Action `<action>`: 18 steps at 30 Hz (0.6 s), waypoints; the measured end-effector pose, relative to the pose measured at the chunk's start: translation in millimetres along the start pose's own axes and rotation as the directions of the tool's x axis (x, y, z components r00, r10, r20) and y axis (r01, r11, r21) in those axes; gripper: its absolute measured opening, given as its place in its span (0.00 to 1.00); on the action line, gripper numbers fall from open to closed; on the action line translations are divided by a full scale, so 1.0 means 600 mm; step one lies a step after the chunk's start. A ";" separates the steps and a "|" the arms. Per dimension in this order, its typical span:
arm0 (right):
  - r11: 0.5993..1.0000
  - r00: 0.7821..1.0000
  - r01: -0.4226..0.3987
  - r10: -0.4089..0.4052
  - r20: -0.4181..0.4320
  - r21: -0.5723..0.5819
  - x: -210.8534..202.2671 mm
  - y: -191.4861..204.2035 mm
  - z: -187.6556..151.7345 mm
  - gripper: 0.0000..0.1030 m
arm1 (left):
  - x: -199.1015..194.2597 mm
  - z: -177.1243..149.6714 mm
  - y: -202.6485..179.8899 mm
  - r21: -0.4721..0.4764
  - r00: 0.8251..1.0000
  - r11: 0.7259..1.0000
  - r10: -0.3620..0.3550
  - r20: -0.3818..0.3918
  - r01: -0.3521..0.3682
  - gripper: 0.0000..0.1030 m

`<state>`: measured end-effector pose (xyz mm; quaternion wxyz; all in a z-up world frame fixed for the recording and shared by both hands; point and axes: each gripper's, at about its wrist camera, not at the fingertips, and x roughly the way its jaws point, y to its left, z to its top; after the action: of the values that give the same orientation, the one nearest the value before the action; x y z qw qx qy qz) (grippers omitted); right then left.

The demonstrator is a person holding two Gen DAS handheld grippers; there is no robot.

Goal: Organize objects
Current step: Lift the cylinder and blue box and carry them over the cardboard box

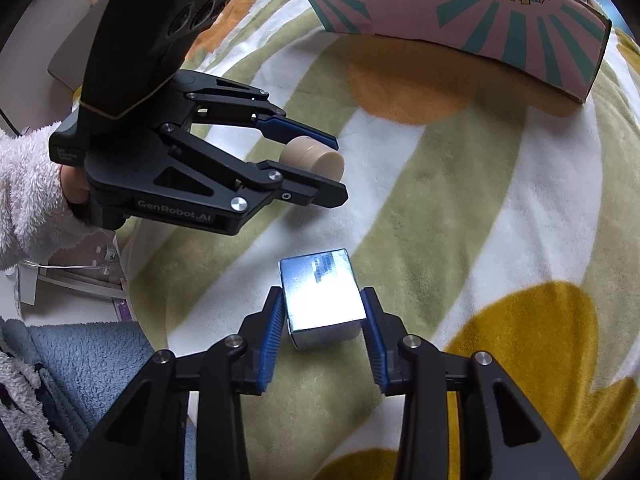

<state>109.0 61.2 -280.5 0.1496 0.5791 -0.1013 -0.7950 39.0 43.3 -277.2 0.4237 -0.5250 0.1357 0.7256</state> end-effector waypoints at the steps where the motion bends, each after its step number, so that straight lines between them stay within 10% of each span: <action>1: 1.000 1.000 0.000 0.000 0.003 -0.001 -0.004 0.001 0.004 0.34 | -0.006 0.005 0.001 -0.002 1.000 1.000 -0.002 0.005 0.002 0.37; 18: 0.998 0.995 0.043 -0.047 0.091 0.046 -0.132 -0.057 0.129 0.34 | -0.154 0.107 0.057 -0.084 0.996 0.996 0.024 0.090 -0.017 0.37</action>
<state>54.0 120.4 -197.4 0.1142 0.5473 -0.1124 -0.8215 -19.9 20.5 -178.2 0.3997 -0.5071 0.0912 0.7581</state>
